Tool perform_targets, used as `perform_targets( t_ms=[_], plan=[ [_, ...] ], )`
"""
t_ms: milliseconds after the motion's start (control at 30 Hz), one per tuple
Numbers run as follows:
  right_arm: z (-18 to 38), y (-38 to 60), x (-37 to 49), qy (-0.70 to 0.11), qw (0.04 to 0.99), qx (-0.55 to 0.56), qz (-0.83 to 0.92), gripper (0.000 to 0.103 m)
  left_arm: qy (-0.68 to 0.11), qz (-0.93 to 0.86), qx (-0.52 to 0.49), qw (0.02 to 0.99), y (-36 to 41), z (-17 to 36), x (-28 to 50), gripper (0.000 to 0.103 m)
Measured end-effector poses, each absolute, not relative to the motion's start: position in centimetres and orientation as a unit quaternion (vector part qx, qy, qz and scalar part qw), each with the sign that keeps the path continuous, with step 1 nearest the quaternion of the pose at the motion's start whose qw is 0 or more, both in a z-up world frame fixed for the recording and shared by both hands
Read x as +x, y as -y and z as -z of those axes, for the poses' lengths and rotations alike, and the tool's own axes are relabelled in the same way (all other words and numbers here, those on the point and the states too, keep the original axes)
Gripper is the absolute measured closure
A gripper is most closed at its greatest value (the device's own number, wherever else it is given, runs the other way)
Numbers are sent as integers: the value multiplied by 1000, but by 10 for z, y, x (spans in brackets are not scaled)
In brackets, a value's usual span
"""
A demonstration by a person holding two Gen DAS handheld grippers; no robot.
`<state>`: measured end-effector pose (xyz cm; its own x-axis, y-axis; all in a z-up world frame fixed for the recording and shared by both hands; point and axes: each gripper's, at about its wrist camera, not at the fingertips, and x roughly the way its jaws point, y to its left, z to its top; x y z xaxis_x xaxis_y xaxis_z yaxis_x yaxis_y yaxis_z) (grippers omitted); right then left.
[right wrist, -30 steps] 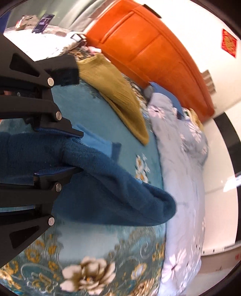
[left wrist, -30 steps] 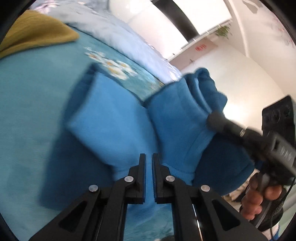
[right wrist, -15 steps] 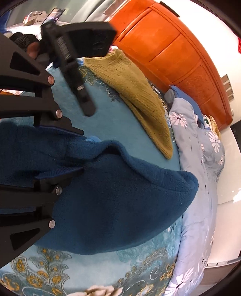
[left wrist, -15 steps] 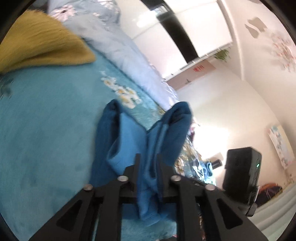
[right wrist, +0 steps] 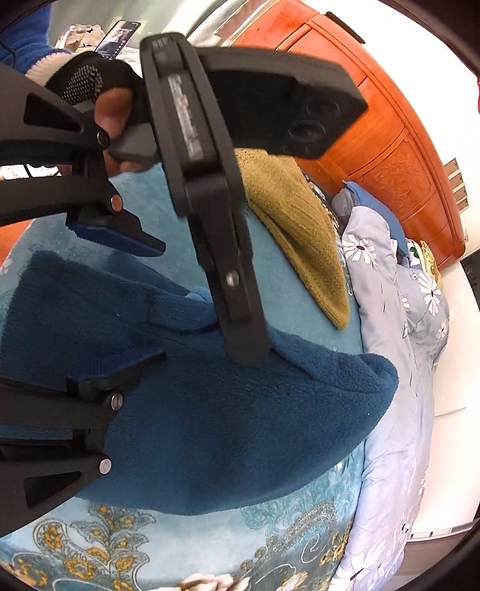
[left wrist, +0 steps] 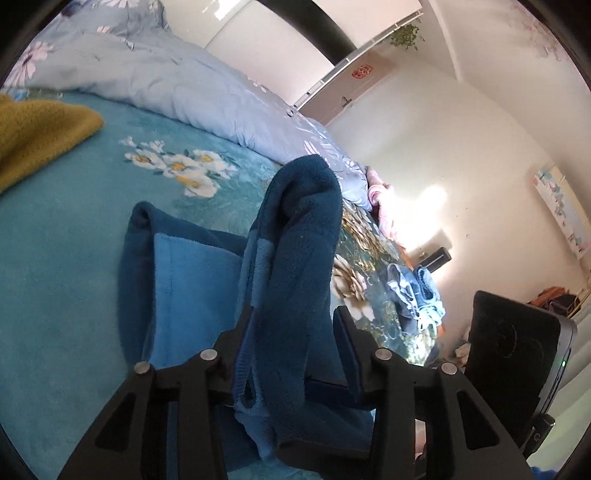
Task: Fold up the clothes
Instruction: 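Grasp the jacket fold with the left gripper while the right gripper holds the jacket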
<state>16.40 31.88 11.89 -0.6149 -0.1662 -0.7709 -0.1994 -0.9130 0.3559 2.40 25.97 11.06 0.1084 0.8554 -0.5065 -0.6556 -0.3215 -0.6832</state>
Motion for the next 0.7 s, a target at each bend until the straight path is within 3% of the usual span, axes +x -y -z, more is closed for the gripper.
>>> perform_targets(
  t_ms=[67, 167, 700],
  plan=[
    [-120, -318, 166, -206, 10, -437, -875, 48, 106, -662, -476, 570, -263, -108, 22, 83],
    [-124, -317, 173, -207, 10, -435, -876, 47, 114, -662, -475, 568, -257, -107, 20, 90],
    [-139, -327, 191, -192, 32, -427, -883, 44, 161, -685, -506, 499, -206, -57, -19, 94]
  ],
)
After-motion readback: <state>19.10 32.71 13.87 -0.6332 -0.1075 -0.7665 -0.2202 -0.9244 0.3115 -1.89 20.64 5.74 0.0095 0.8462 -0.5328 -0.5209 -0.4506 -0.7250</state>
